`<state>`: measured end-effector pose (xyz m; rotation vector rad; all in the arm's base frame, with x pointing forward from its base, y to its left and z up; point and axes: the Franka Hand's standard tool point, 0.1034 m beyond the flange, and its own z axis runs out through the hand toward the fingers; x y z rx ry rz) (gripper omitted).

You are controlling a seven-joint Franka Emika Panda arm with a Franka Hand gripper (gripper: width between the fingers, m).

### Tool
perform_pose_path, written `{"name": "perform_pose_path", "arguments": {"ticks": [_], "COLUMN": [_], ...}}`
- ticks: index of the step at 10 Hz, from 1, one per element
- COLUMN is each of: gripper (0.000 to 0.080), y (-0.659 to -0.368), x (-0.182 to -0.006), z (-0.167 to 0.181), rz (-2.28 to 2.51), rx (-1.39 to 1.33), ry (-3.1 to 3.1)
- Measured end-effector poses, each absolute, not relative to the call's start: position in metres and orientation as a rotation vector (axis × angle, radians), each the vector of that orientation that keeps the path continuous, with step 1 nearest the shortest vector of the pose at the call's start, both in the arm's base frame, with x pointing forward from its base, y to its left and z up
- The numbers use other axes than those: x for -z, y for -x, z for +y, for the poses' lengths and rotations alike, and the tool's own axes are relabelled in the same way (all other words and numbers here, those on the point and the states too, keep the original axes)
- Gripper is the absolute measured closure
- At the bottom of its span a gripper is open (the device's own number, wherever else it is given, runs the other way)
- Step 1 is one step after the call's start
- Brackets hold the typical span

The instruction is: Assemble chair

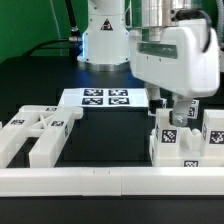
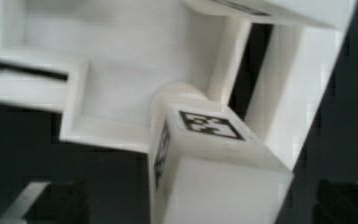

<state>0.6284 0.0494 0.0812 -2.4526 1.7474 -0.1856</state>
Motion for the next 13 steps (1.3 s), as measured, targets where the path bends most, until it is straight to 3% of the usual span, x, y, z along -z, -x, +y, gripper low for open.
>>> {"name": "perform_pose_path", "arguments": {"ticks": [13], "gripper": [0.0151], "y": [-0.6361], "x": [-0.0802], "z": [0.0464], "rz": [0.269], "rx": [0.258], "ry": [3.117]}}
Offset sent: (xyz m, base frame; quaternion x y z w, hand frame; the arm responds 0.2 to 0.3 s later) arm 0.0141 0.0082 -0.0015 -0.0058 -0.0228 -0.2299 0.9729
